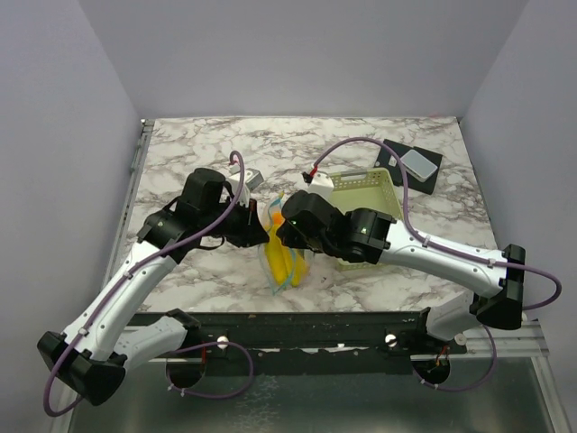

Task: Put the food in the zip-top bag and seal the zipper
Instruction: Adjust the zipper food storage bag at the center of the board.

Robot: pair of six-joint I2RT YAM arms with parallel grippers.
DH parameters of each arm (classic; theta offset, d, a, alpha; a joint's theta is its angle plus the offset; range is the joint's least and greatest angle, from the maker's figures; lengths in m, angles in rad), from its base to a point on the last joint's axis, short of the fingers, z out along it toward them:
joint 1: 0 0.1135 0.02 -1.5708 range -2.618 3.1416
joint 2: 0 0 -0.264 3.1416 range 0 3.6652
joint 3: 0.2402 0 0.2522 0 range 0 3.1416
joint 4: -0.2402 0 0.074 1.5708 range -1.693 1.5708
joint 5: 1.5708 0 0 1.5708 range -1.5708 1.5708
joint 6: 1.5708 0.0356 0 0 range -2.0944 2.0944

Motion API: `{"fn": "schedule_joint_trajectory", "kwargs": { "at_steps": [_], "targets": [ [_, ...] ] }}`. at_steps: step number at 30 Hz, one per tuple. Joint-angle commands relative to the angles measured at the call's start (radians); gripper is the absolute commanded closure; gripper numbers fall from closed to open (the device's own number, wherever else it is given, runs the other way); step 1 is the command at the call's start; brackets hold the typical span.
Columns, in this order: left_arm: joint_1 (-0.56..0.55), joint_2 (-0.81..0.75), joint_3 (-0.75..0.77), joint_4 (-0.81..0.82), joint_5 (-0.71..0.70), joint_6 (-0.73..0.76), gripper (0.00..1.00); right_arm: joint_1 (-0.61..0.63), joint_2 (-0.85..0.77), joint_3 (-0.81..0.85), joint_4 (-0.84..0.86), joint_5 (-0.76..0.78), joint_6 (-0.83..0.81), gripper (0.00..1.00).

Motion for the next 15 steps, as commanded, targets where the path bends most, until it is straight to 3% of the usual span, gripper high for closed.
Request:
{"fn": "schedule_joint_trajectory", "kwargs": {
  "at_steps": [1, 15],
  "targets": [
    [-0.016, 0.037, -0.05, 0.101, 0.051, -0.051, 1.0, 0.008, -0.024, 0.0, 0.143, -0.024, 0.054, 0.99],
    [-0.02, 0.067, 0.041, 0.122, 0.036, -0.072, 1.0, 0.008, -0.068, -0.088, 0.159, 0.011, 0.116, 0.99]
  ]
}}
